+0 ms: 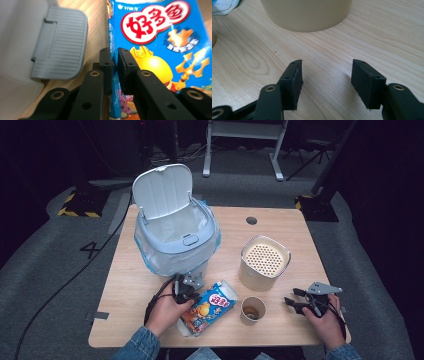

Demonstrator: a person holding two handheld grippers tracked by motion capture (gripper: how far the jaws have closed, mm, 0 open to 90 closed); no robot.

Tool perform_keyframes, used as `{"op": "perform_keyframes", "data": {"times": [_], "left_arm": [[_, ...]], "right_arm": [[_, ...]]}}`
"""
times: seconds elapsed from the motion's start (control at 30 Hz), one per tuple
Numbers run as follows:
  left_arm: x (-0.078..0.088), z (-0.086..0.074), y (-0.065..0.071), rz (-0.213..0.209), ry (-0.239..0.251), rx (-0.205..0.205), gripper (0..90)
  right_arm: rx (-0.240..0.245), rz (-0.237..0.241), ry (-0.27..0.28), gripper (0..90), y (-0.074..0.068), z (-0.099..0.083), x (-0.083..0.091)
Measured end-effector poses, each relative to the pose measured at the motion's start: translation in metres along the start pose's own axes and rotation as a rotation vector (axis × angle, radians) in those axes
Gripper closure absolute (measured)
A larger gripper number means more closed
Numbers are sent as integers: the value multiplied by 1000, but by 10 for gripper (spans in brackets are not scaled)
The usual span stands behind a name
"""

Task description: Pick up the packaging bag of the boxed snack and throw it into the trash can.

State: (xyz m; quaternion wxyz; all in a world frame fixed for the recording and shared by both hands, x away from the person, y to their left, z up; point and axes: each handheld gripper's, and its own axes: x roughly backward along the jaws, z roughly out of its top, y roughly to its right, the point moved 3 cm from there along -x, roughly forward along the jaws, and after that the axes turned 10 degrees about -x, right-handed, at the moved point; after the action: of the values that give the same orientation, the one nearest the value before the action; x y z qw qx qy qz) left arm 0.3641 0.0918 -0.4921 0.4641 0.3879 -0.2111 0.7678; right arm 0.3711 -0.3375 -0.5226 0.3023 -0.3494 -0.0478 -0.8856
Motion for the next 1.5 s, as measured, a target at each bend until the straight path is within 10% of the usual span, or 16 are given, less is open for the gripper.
{"op": "perform_keyframes", "data": {"times": [0.3, 1.5], "left_arm": [[43, 11, 7, -6, 186, -19, 856], [144, 55, 8, 37, 561, -107, 871]], "right_arm": [[2, -3, 1, 427, 0, 0, 0], [0, 3, -2, 424, 1, 0, 0]]}}
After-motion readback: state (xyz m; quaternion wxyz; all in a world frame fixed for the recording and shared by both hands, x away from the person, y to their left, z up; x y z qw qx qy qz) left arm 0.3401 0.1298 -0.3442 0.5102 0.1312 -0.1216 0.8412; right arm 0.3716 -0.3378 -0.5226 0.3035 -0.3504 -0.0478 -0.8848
